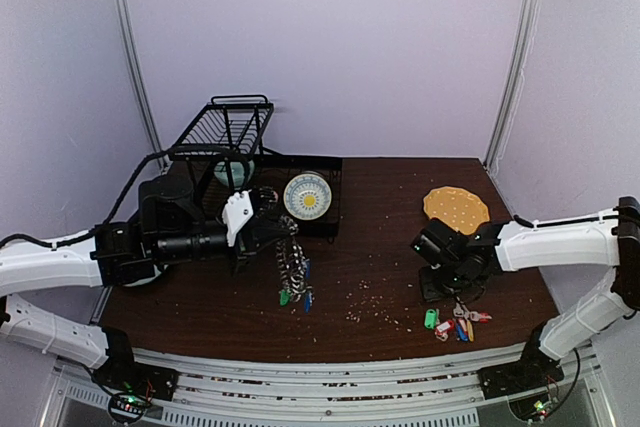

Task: Put the keys on the keyring

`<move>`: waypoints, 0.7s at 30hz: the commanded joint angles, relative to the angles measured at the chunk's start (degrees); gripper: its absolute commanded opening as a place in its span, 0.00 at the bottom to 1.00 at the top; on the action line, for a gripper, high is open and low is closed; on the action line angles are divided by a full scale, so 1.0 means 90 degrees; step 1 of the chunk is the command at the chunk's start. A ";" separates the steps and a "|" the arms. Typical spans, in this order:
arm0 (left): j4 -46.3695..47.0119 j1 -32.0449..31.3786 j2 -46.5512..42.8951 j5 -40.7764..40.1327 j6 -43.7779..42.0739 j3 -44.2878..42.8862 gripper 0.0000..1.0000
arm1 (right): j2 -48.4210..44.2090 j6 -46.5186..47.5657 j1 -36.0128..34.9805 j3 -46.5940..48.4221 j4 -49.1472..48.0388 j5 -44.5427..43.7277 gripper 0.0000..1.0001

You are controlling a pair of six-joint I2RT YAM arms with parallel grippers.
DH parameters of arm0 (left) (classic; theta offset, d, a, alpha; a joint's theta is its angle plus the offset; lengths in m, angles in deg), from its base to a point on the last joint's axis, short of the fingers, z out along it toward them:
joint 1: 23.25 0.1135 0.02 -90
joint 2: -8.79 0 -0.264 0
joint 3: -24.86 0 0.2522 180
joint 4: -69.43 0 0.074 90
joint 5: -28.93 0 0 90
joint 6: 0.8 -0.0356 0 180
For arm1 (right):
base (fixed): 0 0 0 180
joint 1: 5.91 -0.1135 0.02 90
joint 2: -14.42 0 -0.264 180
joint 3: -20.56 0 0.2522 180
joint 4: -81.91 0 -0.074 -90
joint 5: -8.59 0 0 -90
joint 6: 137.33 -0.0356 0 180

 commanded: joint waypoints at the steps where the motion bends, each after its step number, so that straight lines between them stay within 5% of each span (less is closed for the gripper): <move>1: 0.0509 0.0011 -0.0204 -0.0084 -0.0167 0.0031 0.00 | 0.0166 0.1456 -0.0743 0.0878 -0.0712 0.1219 0.00; 7: 0.0420 0.0011 -0.0158 -0.0234 -0.0434 0.0058 0.00 | -0.0032 0.2850 -0.1628 0.1739 -0.0901 0.2392 0.00; 16: 0.0274 0.0011 -0.0186 -0.0227 -0.0609 -0.0051 0.00 | -0.0346 0.4126 -0.1826 0.3191 -0.1331 0.4238 0.00; 21: 0.0184 0.0011 -0.0122 -0.0168 -0.0462 -0.0173 0.00 | 0.0017 0.4805 -0.1813 0.3924 -0.1350 0.4112 0.00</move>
